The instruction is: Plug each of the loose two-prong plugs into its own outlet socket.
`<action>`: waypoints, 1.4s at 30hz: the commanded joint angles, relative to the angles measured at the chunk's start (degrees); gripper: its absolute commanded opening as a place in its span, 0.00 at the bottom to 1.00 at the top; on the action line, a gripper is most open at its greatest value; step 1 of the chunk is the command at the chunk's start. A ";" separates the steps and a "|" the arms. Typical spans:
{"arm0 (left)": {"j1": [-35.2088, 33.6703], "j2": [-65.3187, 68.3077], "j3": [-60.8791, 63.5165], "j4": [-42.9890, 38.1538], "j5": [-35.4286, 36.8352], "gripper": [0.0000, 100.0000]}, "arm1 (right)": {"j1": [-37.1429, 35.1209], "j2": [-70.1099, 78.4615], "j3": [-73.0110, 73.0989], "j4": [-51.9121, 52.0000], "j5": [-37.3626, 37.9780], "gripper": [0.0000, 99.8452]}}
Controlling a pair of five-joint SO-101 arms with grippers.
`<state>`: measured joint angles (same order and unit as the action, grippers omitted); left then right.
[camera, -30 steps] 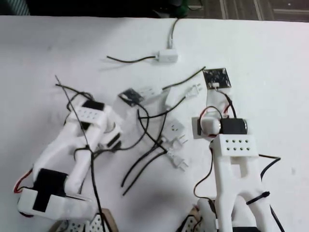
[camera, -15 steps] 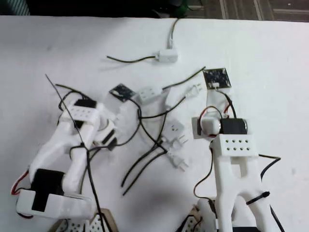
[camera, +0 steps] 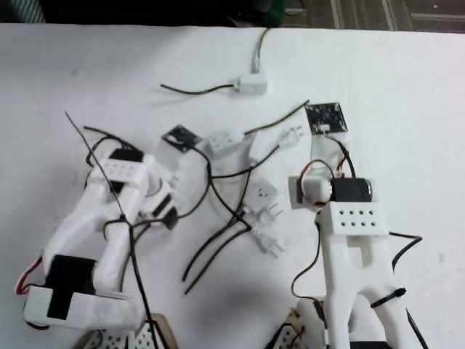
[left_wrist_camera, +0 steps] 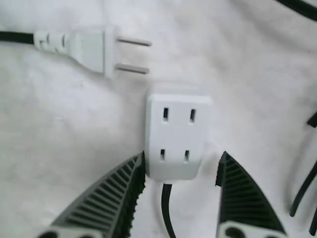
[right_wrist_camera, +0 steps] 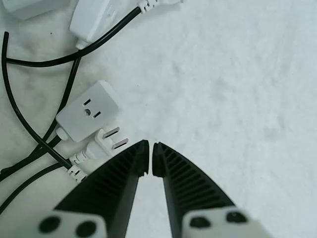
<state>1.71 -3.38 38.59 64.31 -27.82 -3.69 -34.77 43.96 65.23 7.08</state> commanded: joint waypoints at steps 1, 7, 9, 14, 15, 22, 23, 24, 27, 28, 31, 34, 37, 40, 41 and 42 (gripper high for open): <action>0.04 -3.03 -2.99 2.46 0.62 0.24 | -0.31 -1.36 -1.41 -0.48 -0.09 0.03; -0.48 -5.76 -6.33 6.95 0.62 0.23 | -2.33 -1.36 -1.23 -0.22 -0.09 0.03; -0.40 -9.80 -6.24 8.44 0.62 0.22 | -2.33 -1.36 -0.70 -0.48 -0.09 0.03; -3.03 -21.76 -6.07 10.90 0.97 0.21 | -2.42 -1.36 -0.44 -0.57 2.11 0.03; -4.35 -23.60 -5.89 10.73 2.20 0.21 | -2.42 -1.36 -0.44 -0.57 2.46 0.03; -13.85 -35.65 6.86 2.11 6.68 0.17 | -2.51 -1.36 -0.44 -0.22 2.99 0.03; -14.55 -37.14 9.32 0.35 6.68 0.13 | -2.59 -1.36 -0.44 -0.22 2.99 0.03; -15.34 -38.55 11.69 -1.14 6.68 0.09 | -3.12 -1.36 -0.44 -0.13 2.99 0.03; -17.45 -42.15 18.02 -4.40 6.95 0.03 | -5.85 -1.36 -0.53 1.98 3.52 0.03; -18.07 -43.21 19.87 -5.19 7.03 0.04 | -6.99 -1.36 -0.53 2.95 5.27 0.03; -19.82 -45.32 24.44 -8.18 7.12 0.02 | -11.56 -1.36 -0.53 7.43 13.10 0.03; -20.53 -46.20 28.31 -11.60 7.12 0.02 | -14.99 -1.19 -0.35 11.03 18.11 0.03; -20.35 -46.55 29.98 -13.27 7.12 0.02 | -18.51 -1.19 -0.35 13.93 21.27 0.05; -20.26 -46.46 30.15 -13.36 7.12 0.02 | -22.55 0.40 1.05 15.43 21.89 0.13; -20.26 -46.29 30.15 -13.36 7.03 0.02 | -23.96 1.54 1.85 15.16 22.07 0.15; -20.26 -46.29 30.15 -13.36 6.86 0.02 | -25.19 3.03 2.46 14.81 22.07 0.15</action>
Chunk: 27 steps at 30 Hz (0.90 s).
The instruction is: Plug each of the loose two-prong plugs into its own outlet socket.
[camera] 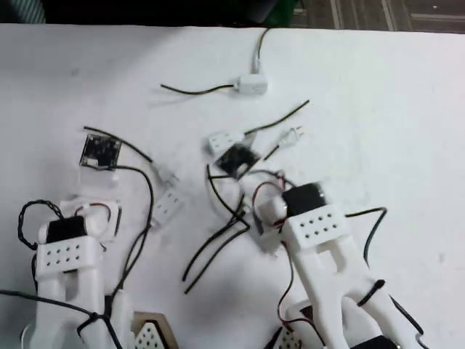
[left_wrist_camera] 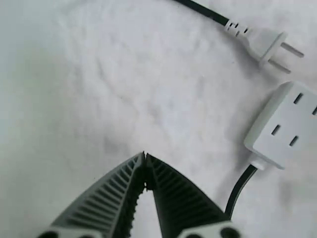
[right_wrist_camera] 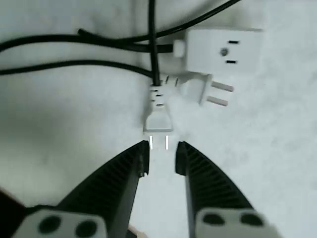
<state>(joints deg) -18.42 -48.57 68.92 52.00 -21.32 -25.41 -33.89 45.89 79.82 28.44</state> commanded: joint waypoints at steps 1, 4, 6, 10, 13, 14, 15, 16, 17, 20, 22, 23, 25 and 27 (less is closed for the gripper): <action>-0.22 -1.10 -0.18 -1.05 0.35 0.02 | -4.44 3.82 1.14 -0.84 0.70 0.15; -0.22 -1.01 -0.09 -0.97 0.26 0.02 | -5.49 9.10 1.93 -4.26 0.53 0.15; -0.22 -1.01 -0.09 -0.97 0.26 0.03 | -5.58 12.44 1.93 -6.20 0.53 0.15; -0.22 -1.01 0.00 -0.97 0.18 0.03 | -5.41 17.89 2.02 -10.95 0.62 0.15; -0.22 -1.01 0.00 -0.88 0.18 0.03 | -5.23 22.02 2.02 -13.32 0.70 0.15; -0.22 -1.01 0.00 -0.88 0.18 0.03 | -5.14 23.16 2.02 -14.20 0.70 0.15; -0.22 -1.01 0.00 -0.88 0.18 0.03 | -5.05 24.31 2.02 -14.99 0.70 0.15; -0.22 -1.01 0.00 -0.88 0.18 0.03 | -5.05 25.36 2.02 -15.69 0.70 0.15; -0.22 -1.01 0.00 -0.88 0.18 0.03 | -5.05 26.24 2.02 -16.13 0.70 0.15; -0.22 -1.01 0.00 -0.88 0.18 0.03 | -4.97 27.82 1.93 -16.92 0.70 0.15; -0.22 -1.10 0.62 -1.14 0.18 0.03 | -3.82 28.18 1.76 -17.01 0.70 0.14; -0.22 -1.36 0.97 -1.23 0.18 0.03 | -3.03 28.18 1.67 -17.63 0.70 0.12; -0.22 -1.36 1.05 -1.23 0.09 0.03 | -1.10 28.18 1.67 -19.47 0.79 0.08; -0.22 -1.36 1.05 -1.23 0.09 0.03 | 0.31 28.44 1.67 -20.26 1.05 0.06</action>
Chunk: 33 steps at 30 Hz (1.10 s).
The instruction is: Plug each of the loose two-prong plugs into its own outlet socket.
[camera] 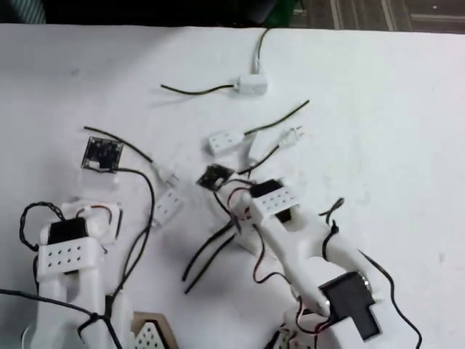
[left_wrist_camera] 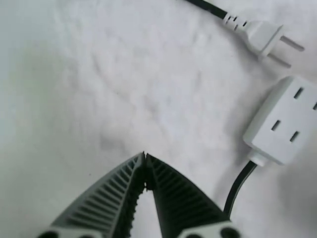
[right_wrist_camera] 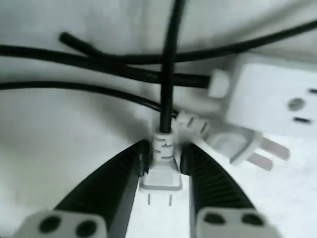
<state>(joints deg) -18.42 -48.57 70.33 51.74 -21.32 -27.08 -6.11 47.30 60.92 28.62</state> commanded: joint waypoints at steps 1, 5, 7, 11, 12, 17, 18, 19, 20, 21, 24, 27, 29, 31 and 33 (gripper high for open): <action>-0.22 -1.36 -0.35 -0.97 0.09 0.03 | 2.33 0.75 0.26 -1.36 2.11 0.06; -0.22 -1.36 -0.26 -0.97 0.09 0.03 | 3.03 0.31 0.26 -1.27 4.13 0.02; -0.22 -1.36 -0.26 -1.05 0.09 0.03 | 3.30 -0.22 0.26 -1.27 4.13 0.02; -0.22 -1.36 -0.18 -1.05 0.09 0.03 | 4.70 -3.21 0.18 -0.48 4.22 0.02; -0.22 -1.36 -0.18 -1.05 0.09 0.03 | 5.58 -4.26 -0.09 -0.40 4.40 0.02; -0.22 -1.36 -0.18 -1.05 0.09 0.03 | 11.74 -7.60 -3.78 0.13 4.40 0.02; -0.13 -1.36 -0.18 -1.05 0.09 0.03 | 12.00 -7.60 -3.96 0.66 4.40 0.02; -0.13 -1.36 -0.09 -1.05 0.09 0.03 | 11.91 -7.60 -3.96 1.45 4.31 0.04; -0.13 -1.36 -0.09 -1.05 0.09 0.03 | 11.91 -7.69 -4.04 2.42 4.22 0.06; -0.13 -1.36 -0.09 -1.05 0.09 0.03 | 11.91 -8.04 -4.04 3.47 4.22 0.10; -0.13 -1.36 -0.09 -1.05 0.09 0.03 | 12.00 -8.66 -4.84 6.55 4.22 0.17; -0.13 -1.36 -0.09 -1.05 0.09 0.03 | 12.35 -9.80 -6.42 9.19 4.22 0.15; -0.13 -1.36 -0.09 -1.05 0.09 0.03 | 12.35 -10.59 -6.95 10.59 4.22 0.15; -0.13 -1.36 -0.09 -1.05 0.09 0.03 | 12.35 -10.68 -6.86 10.86 4.22 0.15; -0.13 -1.36 -0.09 -1.05 0.09 0.03 | 12.44 -10.07 -6.59 10.59 4.22 0.15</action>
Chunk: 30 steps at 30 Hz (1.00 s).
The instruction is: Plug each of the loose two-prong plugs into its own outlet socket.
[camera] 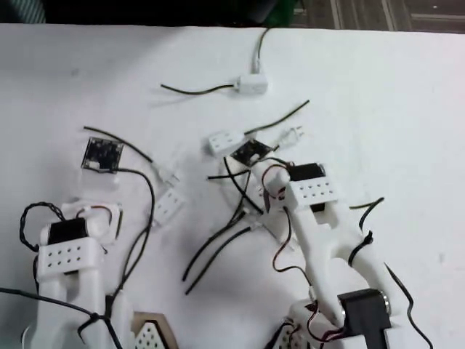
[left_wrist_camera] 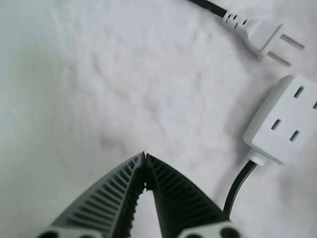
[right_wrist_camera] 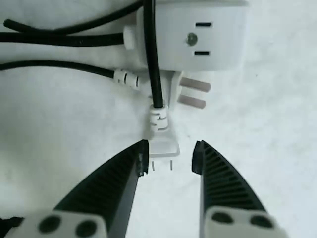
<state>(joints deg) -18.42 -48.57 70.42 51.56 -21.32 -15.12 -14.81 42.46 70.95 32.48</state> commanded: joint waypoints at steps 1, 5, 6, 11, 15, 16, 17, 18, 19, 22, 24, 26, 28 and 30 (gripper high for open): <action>-0.13 -1.36 -0.18 -0.88 0.09 0.03 | 0.66 -0.75 -1.76 0.48 0.44 0.15; -0.04 -1.36 -0.18 -0.88 0.09 0.03 | 2.51 2.42 -1.93 -1.36 0.70 0.15; -0.04 -1.36 -0.18 -0.88 0.09 0.03 | 2.86 3.38 -1.93 -1.98 0.70 0.15; -0.04 -1.36 -0.18 -0.88 0.09 0.03 | 2.59 7.16 -1.85 -2.33 0.70 0.15; -0.04 -1.36 -0.18 -0.88 0.09 0.03 | 1.63 8.57 -1.85 -2.33 0.53 0.15; -0.04 -1.36 -0.18 -0.88 0.09 0.03 | 1.19 8.92 -1.76 -2.33 0.44 0.15; -0.04 -1.36 -0.18 -0.88 0.09 0.03 | 0.66 9.36 -1.76 -2.33 0.35 0.15; -0.04 -1.36 -0.18 -0.88 0.09 0.03 | 0.04 9.98 -1.76 -2.33 0.26 0.15; -0.04 -1.36 -0.09 -0.88 0.09 0.03 | -0.57 10.59 -1.76 -2.33 0.26 0.15; -0.13 -1.36 -0.09 -0.88 0.09 0.03 | -2.33 12.53 -1.76 -2.33 0.18 0.15; -0.13 -1.36 -0.09 -0.88 0.09 0.03 | -2.86 13.67 -1.76 -2.33 0.18 0.15; -0.13 -1.36 -0.09 -0.88 0.09 0.03 | -2.77 14.02 -1.93 -2.33 0.18 0.13; -0.13 -1.36 -0.09 -0.88 0.09 0.03 | -2.77 14.11 -2.11 -2.33 0.18 0.08; -0.13 -1.36 -0.09 -0.88 0.09 0.03 | -2.77 14.11 -2.11 -2.33 0.18 0.02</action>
<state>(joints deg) -18.42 -48.57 70.51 51.56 -21.32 -17.14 -1.10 40.62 68.48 32.66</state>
